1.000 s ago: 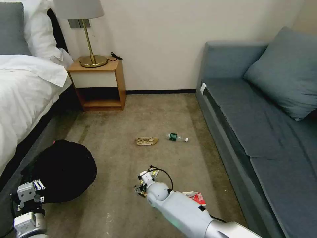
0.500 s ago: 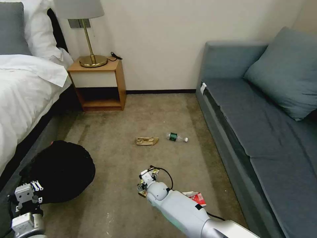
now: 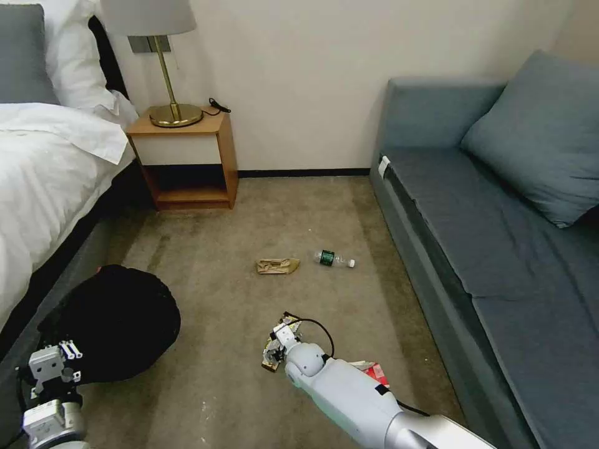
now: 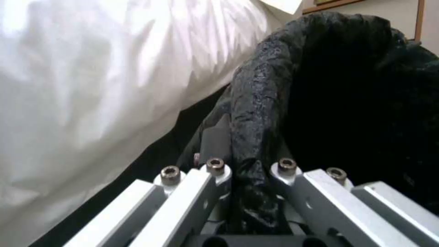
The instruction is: Pick up the trash bin, then pick up the garbage on the floor and place it into the trash bin.
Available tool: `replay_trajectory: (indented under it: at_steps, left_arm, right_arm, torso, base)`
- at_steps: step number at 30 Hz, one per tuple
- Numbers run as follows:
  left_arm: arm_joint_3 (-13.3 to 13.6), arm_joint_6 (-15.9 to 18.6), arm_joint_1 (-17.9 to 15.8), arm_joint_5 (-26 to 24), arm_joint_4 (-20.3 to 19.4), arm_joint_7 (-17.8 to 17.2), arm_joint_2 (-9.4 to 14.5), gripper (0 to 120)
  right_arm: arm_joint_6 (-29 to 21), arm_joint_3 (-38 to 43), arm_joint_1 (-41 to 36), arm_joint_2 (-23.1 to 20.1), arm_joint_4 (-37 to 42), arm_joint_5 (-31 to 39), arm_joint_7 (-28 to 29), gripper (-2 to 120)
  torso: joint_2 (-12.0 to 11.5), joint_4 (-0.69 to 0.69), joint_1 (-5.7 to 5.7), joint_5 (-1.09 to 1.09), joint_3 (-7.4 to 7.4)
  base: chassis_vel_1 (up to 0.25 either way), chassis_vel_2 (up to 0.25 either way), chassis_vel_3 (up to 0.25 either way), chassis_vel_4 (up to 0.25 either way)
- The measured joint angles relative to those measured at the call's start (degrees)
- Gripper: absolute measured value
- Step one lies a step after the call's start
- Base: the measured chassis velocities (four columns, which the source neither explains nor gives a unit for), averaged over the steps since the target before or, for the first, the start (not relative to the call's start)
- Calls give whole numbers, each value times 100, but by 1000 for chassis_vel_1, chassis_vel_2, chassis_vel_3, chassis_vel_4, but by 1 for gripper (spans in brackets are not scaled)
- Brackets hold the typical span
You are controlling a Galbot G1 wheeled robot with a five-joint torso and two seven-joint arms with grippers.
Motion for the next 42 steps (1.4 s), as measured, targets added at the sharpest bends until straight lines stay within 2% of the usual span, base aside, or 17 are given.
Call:
replay_trajectory:
  at_steps: [13, 16, 18, 20, 22, 25, 26, 32, 42]
  left_arm:
    - [-30, 8, -16, -86, 51, 0, 51, 3]
    - [-41, 2, -17, -101, 72, 0, 67, 3]
    - [-43, 1, -18, -103, 73, 0, 68, 3]
    - [-44, -1, -21, -110, 73, 0, 71, 3]
    - [-44, -1, -21, -112, 73, 0, 71, 3]
    - [-44, -8, -15, -127, 71, 0, 72, 3]
    - [-44, -8, -15, -127, 71, 0, 72, 3]
    - [-40, -31, -1, -127, 53, 2, 62, 3]
    - [-36, -81, 79, -112, -36, 14, 22, 3]
  right_arm:
    - [-49, 48, -15, -68, -117, -94, -280, 79]
    - [-50, 68, -37, -65, -118, -112, -356, 64]
    - [-50, 70, -42, -65, -114, -113, -364, 62]
    - [-48, 75, -67, -69, -86, -116, -393, 51]
    - [-47, 75, -73, -74, -77, -116, -399, 46]
    - [-38, 111, -95, -113, -39, -120, -413, 31]
    - [-38, 111, -95, -113, -39, -120, -413, 31]
    - [-36, 141, -107, -193, 41, -123, -413, 11]
    - [-44, 269, -213, -485, 612, -105, -407, 10]
  torso:
    - [0, 0, 0, 1, -1]
    - [1, 0, 0, 1, -1]
    - [1, 1, 0, 1, -1]
    - [1, 1, 0, 2, -1]
    - [1, 1, 0, 2, 0]
    - [0, 2, 0, 0, 0]
    - [0, 2, 0, 0, 0]
    - [0, -2, 0, -2, 1]
    - [0, -2, 0, -1, 1]
  base:
    - [0, 0, 0, 0]
    - [0, 0, 0, 0]
    - [0, 0, 0, 0]
    - [0, 0, 0, 0]
    - [0, 0, 0, 0]
    - [0, 0, 0, 0]
    - [0, 0, 0, 0]
    - [0, 0, 0, 0]
    - [0, 0, 0, 0]
